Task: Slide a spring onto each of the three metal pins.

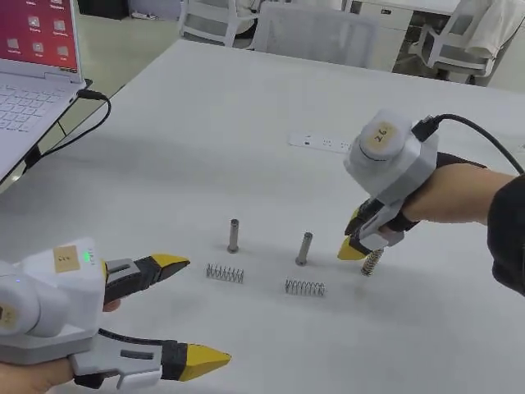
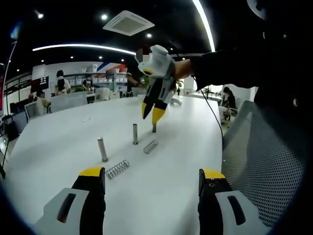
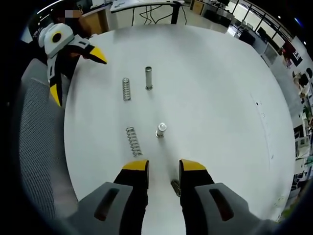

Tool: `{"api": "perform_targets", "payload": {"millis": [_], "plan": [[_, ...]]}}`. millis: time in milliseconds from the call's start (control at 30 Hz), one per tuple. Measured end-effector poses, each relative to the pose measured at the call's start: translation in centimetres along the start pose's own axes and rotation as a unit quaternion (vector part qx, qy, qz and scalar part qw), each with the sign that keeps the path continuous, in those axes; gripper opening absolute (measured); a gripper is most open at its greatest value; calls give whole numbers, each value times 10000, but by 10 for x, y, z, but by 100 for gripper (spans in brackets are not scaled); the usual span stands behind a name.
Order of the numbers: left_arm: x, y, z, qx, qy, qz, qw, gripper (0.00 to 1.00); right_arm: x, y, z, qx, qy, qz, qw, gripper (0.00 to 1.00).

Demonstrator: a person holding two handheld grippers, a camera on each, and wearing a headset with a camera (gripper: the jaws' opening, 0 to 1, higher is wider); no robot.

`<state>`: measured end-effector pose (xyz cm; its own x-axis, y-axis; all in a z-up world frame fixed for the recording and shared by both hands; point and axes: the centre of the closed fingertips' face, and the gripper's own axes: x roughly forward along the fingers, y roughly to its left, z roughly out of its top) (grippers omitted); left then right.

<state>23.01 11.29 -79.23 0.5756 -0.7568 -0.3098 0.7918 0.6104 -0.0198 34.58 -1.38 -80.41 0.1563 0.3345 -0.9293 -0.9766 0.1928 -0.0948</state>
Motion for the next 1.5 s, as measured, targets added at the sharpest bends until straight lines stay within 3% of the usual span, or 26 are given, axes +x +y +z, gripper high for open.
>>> {"api": "perform_targets", "payload": {"millis": [267,800,1500], "plan": [[2,-1,2,31,-1,-26,10000,74,6,14,6,-271,38,97,9996,23],[0,-2,4,77,13,-34,10000,74,26,38,6,-470,123,379,9981,21],[-1,0,2,47,42,-30,10000,72,49,43,-4,-535,299,616,9962,15]]}}
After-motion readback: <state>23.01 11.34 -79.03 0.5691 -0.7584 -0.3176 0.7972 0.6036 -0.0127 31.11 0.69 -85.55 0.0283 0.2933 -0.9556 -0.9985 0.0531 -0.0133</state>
